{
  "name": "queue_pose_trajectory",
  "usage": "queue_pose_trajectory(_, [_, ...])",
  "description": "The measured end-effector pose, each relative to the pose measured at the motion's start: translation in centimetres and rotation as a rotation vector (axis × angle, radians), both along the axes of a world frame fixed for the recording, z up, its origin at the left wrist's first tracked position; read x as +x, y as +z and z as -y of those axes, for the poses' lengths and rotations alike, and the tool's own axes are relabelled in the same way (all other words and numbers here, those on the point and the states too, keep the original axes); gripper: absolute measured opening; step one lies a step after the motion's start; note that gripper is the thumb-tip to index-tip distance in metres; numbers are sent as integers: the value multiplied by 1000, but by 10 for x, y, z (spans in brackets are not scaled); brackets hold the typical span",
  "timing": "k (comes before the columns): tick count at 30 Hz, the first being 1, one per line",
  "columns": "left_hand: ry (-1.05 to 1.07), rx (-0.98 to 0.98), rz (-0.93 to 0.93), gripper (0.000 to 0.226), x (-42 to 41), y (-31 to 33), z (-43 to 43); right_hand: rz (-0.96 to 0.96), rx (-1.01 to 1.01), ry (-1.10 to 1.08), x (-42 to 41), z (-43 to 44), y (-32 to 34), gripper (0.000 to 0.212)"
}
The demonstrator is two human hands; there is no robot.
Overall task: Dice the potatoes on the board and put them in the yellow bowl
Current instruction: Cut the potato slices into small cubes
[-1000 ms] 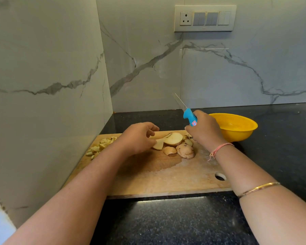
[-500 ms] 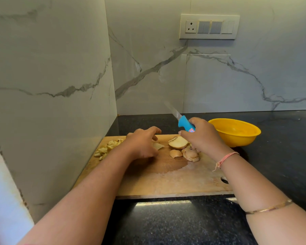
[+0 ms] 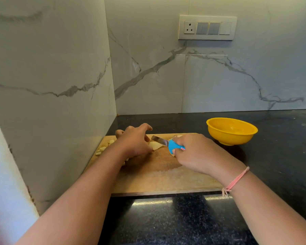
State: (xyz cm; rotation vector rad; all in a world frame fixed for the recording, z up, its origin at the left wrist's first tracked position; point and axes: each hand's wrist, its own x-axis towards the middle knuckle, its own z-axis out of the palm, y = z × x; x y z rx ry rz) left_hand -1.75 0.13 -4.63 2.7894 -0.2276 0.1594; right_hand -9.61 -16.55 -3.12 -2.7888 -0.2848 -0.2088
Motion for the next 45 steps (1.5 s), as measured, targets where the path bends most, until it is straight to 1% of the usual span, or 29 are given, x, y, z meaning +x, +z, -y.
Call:
queue_pose_trajectory(5, [13,-3,21,62,2,-3,2,-22,-70,-21,2,-2,2,40])
queue_pose_trajectory(15, [19,16,41,62,4,-5,3,-28,-77,-7,3,-8,7,42])
queue_pose_trajectory(20, [26,10,53,61,5,-6,4,-60,-43,3,2,-7,8,44])
queue_pose_trajectory(29, [72,119,94,62,4,-7,9,-90,-58,48,-2,-10,9,43])
queue_pose_trajectory(33, [75,130,93,60,4,-7,9,-93,-79,54,-9,-4,9,41])
queue_pose_trajectory(41, [70,69,73,59,1,-7,8,-92,-162,34,-29,15,20,40])
queue_pose_trajectory(43, [69,60,65,59,1,-7,7,-119,-139,26,-29,17,23,37])
queue_pose_trajectory(45, [64,50,63,58,2,-7,5,-108,-79,9,-26,18,24,35])
